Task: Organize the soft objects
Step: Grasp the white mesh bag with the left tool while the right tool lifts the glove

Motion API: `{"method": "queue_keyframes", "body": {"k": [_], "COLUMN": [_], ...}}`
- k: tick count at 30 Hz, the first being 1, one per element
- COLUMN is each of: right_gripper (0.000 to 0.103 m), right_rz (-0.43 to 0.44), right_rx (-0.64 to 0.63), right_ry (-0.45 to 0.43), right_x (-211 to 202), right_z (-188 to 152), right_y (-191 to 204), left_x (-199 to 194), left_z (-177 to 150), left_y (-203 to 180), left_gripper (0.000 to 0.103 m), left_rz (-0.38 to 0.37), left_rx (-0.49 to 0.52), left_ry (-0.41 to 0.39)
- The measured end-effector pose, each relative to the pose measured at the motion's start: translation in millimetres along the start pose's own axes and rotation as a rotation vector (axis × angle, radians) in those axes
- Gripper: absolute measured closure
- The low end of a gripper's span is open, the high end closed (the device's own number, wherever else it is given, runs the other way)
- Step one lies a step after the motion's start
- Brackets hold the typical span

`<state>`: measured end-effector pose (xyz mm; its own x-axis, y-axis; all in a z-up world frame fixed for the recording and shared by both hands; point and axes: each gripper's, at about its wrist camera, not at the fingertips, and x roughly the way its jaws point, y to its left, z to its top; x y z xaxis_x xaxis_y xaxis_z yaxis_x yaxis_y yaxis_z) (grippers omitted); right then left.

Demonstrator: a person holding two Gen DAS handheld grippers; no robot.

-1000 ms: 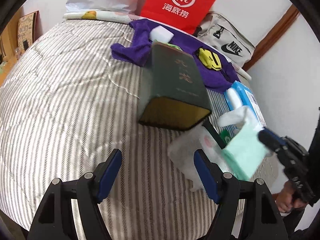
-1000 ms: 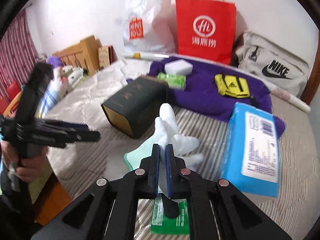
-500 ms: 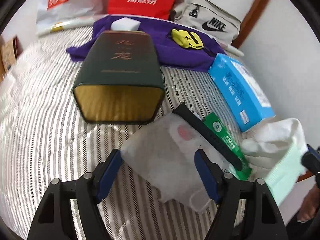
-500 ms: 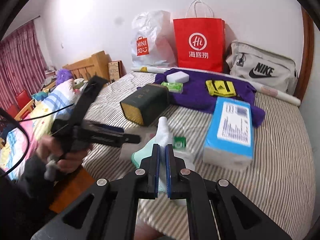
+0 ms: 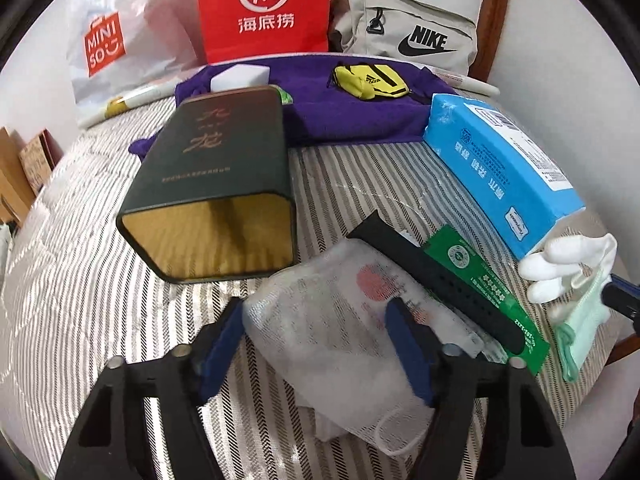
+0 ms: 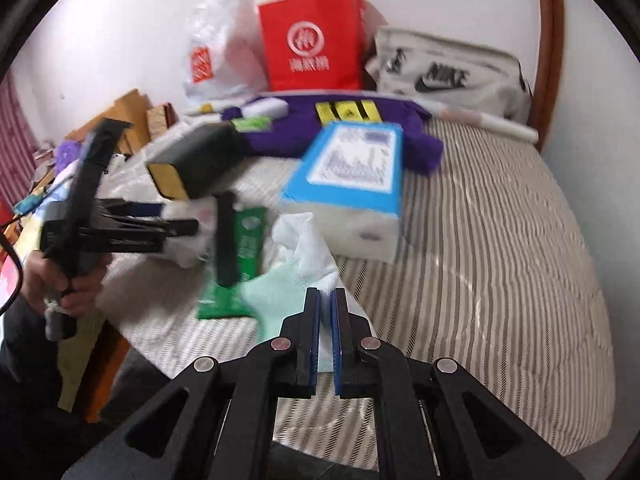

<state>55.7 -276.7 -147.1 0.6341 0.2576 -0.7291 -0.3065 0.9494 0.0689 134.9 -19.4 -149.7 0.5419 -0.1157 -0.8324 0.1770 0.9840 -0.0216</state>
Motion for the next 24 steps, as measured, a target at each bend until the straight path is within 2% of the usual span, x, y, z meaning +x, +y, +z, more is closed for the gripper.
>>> {"method": "queue_keyframes", "body": {"k": [3, 5, 6, 8, 12, 17, 20, 23, 24], "right_gripper": [0.095, 0.086, 0.071, 0.052, 0.039, 0.038, 0.04, 0.058, 0.069], "right_rz": [0.004, 0.014, 0.021, 0.014, 0.032, 0.05, 0.052, 0.066, 0.075], "right_rx": [0.019, 0.025, 0.033, 0.045, 0.033, 0.01, 0.012, 0.007, 0.004], "right_ry": [0.038, 0.045, 0.052, 0.054, 0.05, 0.067, 0.055, 0.045, 0.047], "right_x": [14, 19, 21, 22, 28, 46, 50, 50, 50], "right_z": [-4, -5, -5, -5, -5, -2, -2, -3, -4], "right_y": [-5, -6, -7, -7, -3, 7, 10, 13, 13], "left_x": [-2, -1, -2, -3, -12, -24, -29, -33, -36], "left_z": [1, 2, 2, 1, -5, -12, -14, -15, -15], "left_y": [1, 2, 3, 8, 25, 48, 63, 71, 73], "left_gripper": [0.071, 0.081, 0.085, 0.094, 0.095, 0.095, 0.095, 0.095, 0.095], "left_rz": [-0.009, 0.005, 0.003, -0.019, -0.06, -0.035, -0.076, -0.088, -0.072], "left_rx": [0.01, 0.016, 0.015, 0.002, -0.052, -0.113, -0.173, -0.2, -0.198], "left_ry": [-0.003, -0.004, -0.005, 0.0, 0.0, -0.014, -0.02, -0.031, -0.04]}}
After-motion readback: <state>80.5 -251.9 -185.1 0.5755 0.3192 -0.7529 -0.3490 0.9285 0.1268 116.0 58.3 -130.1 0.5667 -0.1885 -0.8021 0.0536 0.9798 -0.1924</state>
